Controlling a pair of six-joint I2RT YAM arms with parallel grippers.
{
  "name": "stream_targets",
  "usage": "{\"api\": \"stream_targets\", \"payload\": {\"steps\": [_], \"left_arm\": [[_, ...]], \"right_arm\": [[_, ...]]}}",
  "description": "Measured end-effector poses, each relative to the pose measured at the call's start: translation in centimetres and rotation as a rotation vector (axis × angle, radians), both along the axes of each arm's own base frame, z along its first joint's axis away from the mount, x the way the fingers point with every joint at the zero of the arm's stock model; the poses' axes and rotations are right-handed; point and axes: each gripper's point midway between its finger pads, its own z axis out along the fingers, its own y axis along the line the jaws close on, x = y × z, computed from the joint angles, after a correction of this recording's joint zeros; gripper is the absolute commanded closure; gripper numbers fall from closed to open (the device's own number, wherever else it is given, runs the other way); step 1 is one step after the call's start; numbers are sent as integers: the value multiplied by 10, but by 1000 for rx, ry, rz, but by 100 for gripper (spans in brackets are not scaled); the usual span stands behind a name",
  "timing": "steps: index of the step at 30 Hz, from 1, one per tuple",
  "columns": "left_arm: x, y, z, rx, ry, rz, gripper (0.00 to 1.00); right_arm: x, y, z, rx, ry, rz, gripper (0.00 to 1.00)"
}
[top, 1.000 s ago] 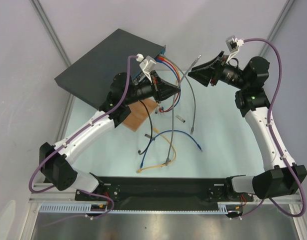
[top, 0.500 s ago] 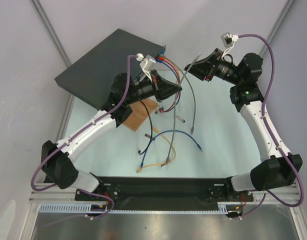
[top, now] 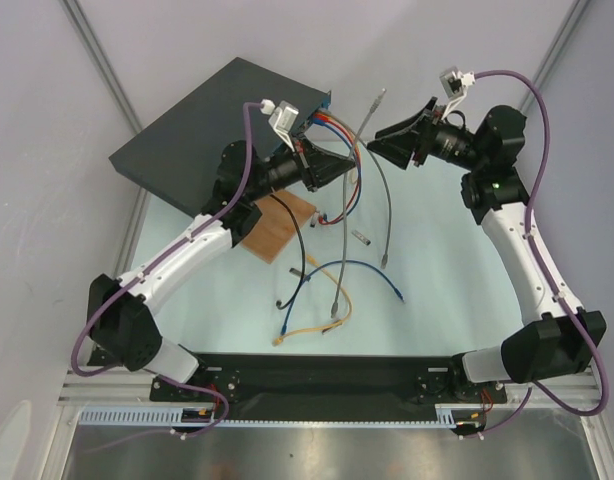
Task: Insert the plug into the switch port
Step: Insert the connector into the switch port.
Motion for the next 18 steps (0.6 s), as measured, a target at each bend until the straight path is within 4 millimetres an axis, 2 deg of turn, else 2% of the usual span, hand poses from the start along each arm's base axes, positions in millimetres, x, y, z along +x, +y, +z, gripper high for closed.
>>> {"api": "stream_targets", "payload": {"steps": [5,7,8,14,15,16,17,18], "left_arm": [[2,-6,-9,4,17,-18,100],[3,-8,-10,4,18,-21,100],[3,-8,-10,3,16,-22,99],[1,-10,-9,-4,5,-22,100],[1,-10,-10,-4,5,-23,99],[1,-10,-11,-3,6,-21,95],[2,-10,-12,-1,7,-19,71],[2,-10,-12,2,1,-18,61]], "right_arm": [[1,16,6,28,4,36,39],[6,21,5,35,12,41,50],[8,23,4,38,19,41,59],[18,27,0,42,47,36,76],[18,27,0,41,43,36,90],[17,27,1,41,43,38,95],[16,28,2,43,44,44,100],[15,29,3,43,41,47,100]]}}
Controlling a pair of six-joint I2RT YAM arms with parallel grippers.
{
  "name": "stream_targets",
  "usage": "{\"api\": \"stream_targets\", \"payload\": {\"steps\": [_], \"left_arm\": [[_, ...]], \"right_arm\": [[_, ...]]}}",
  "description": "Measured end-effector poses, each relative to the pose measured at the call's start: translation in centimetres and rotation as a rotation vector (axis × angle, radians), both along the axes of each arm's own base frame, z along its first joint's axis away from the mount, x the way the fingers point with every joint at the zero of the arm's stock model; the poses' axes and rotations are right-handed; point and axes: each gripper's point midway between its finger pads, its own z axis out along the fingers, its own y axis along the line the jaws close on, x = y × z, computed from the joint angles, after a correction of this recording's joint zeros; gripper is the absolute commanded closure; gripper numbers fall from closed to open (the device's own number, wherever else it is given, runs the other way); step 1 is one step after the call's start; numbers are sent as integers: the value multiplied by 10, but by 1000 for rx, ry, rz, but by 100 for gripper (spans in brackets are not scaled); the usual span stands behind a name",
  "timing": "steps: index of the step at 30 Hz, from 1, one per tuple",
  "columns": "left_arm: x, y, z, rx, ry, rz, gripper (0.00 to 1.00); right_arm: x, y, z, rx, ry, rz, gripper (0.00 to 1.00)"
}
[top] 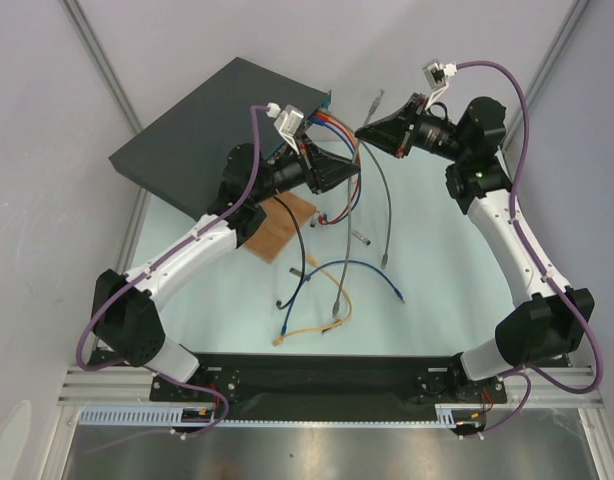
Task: Insert the plug into the switch port
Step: Insert the connector into the switch port.
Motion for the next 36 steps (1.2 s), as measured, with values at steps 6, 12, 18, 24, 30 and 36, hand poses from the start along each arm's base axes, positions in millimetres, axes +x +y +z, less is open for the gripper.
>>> {"api": "stream_targets", "payload": {"steps": [6,12,18,24,30,36], "left_arm": [[2,10,-13,71,-1,4,23],[27,73,9,199,-56,169,21],[4,86,77,209,-158,188,21],[-5,82,67,244,-100,155,21],[-10,63,38,314,-40,106,24],[-7,46,27,374,-33,80,44]], "right_arm": [[3,-4,-2,-77,-49,-24,100],[-1,-2,-26,-309,-158,-74,100],[-25,17,-66,-533,-216,-20,100],[-43,27,-92,-680,-258,24,100],[-45,28,-91,-730,-297,13,100],[-49,34,-90,-755,-340,14,100]]}}
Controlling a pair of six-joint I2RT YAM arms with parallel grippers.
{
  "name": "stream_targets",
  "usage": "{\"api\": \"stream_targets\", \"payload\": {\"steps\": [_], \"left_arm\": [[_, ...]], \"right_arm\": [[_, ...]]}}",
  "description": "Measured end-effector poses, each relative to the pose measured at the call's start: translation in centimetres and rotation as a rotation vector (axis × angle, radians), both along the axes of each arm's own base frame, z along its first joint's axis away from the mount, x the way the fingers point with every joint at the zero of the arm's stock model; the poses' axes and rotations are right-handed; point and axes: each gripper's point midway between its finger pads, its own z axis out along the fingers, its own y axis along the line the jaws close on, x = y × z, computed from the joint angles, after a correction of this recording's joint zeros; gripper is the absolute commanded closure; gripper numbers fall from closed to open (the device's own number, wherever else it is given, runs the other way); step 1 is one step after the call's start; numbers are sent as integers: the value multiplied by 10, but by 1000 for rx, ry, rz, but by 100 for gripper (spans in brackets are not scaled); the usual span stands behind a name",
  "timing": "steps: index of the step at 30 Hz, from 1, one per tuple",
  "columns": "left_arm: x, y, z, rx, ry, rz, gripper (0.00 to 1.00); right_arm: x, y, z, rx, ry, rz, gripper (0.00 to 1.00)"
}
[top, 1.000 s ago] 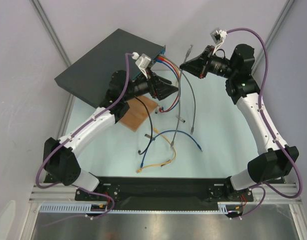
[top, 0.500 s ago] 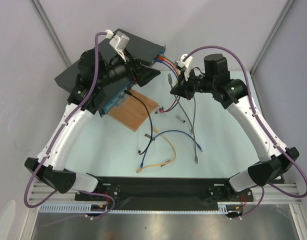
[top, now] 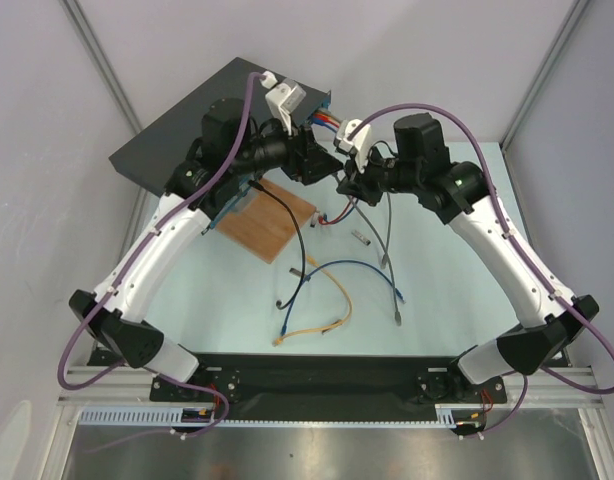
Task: Insert the plug into the switch port
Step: Insert the connector into the switch port.
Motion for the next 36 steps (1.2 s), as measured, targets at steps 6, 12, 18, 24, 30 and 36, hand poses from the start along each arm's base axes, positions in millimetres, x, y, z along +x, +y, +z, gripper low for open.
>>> {"api": "stream_targets", "payload": {"steps": [6,12,18,24,30,36], "left_arm": [[3,-3,-10,19,54,1,78],[2,-2,-10,-92,207,-47,100],[20,10,-25,-258,406,-75,100],[8,5,7,-365,418,-179,100],[3,5,27,-432,451,-210,100],[-2,6,45,-488,453,-240,100]], "right_arm": [[-4,0,3,-13,-23,-9,100],[-5,-5,5,-3,-55,-23,81],[0,-32,25,147,-89,-68,53],[-6,-35,72,363,-167,-16,48],[-24,-11,86,457,-249,99,47],[-37,7,99,510,-313,161,67]]}}
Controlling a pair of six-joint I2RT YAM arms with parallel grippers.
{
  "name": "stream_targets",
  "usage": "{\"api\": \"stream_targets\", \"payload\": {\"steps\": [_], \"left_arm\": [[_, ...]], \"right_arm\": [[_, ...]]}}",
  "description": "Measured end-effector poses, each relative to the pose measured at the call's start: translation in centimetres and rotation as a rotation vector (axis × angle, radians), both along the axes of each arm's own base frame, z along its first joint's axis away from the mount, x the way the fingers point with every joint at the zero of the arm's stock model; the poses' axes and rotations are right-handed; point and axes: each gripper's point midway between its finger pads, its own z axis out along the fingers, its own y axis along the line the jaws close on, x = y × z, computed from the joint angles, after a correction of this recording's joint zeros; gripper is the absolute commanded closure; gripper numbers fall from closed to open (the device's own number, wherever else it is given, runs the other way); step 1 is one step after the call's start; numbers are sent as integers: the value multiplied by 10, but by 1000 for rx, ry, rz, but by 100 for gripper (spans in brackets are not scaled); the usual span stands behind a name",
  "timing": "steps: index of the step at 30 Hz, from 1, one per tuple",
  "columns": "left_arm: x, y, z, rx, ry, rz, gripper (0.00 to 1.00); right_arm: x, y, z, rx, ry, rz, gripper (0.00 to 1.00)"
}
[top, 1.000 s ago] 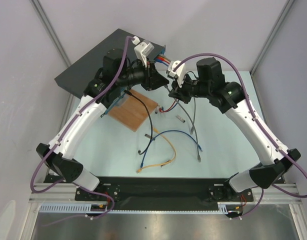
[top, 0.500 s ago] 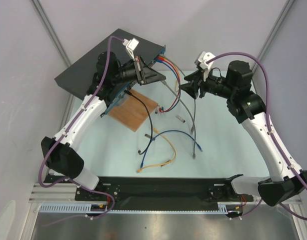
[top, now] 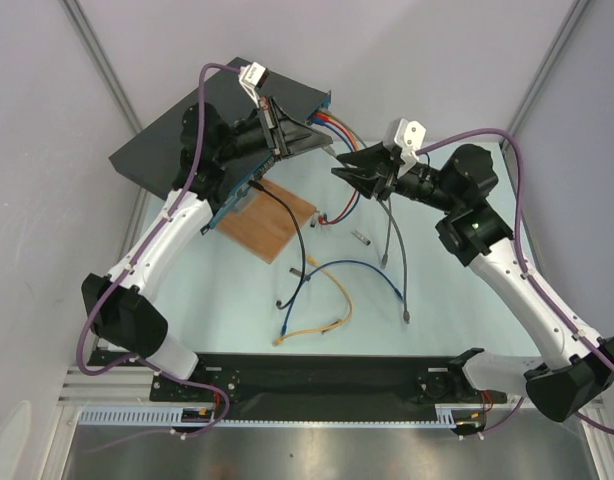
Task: Insert the plug into the switch port
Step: Insert the connector into the switch port.
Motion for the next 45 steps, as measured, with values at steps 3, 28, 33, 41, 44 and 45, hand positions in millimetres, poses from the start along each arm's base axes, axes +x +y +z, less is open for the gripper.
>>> {"api": "stream_targets", "payload": {"steps": [3,28,33,41,44,45], "left_arm": [[-1,1,5,-18,-7,-5,100],[-5,3,8,-39,6,-28,100],[-4,4,8,-39,7,-24,100],[12,18,2,-13,-20,32,29],[31,39,5,15,-73,111,20],[38,49,8,26,-98,146,16]], "right_arm": [[2,-1,4,31,-34,-20,68],[17,3,2,42,-84,-87,79],[20,3,0,38,-87,-101,100],[48,3,-1,2,-6,-128,100],[84,-6,-3,-23,79,-168,100],[95,-9,-2,-25,97,-181,100]]}}
